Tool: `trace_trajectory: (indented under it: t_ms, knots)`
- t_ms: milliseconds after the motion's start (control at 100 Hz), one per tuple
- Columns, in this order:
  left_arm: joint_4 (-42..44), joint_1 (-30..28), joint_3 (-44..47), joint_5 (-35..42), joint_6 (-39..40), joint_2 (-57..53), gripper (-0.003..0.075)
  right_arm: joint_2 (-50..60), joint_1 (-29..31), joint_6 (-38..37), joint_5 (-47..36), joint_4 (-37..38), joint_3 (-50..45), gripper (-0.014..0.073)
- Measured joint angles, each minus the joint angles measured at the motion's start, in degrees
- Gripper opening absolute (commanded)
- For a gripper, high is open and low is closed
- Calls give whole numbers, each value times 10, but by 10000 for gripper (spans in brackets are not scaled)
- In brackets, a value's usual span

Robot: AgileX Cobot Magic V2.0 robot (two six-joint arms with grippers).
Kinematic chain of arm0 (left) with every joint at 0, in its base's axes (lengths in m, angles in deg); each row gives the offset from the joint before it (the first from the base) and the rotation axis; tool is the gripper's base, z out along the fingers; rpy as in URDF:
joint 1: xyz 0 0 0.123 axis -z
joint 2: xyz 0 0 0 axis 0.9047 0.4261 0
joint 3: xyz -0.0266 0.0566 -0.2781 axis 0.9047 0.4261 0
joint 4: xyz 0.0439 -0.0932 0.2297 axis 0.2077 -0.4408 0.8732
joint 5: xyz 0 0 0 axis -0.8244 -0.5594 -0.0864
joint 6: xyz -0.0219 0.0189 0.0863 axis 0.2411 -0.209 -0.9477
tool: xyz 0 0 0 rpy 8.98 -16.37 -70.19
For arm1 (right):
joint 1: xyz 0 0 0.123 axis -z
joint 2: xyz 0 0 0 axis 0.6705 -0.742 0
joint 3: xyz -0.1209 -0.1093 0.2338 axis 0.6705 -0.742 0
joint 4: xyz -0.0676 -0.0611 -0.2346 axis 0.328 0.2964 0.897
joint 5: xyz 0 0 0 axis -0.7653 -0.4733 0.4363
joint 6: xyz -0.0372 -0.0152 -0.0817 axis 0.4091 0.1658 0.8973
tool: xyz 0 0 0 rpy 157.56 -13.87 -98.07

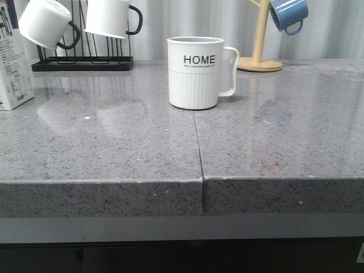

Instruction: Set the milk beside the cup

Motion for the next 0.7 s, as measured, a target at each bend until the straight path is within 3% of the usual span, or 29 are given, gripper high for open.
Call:
trace_trajectory:
  t_ms: [700]
  knots:
    - [0, 0, 0, 0, 0, 0, -21, 0, 0, 0, 1, 0, 0, -121]
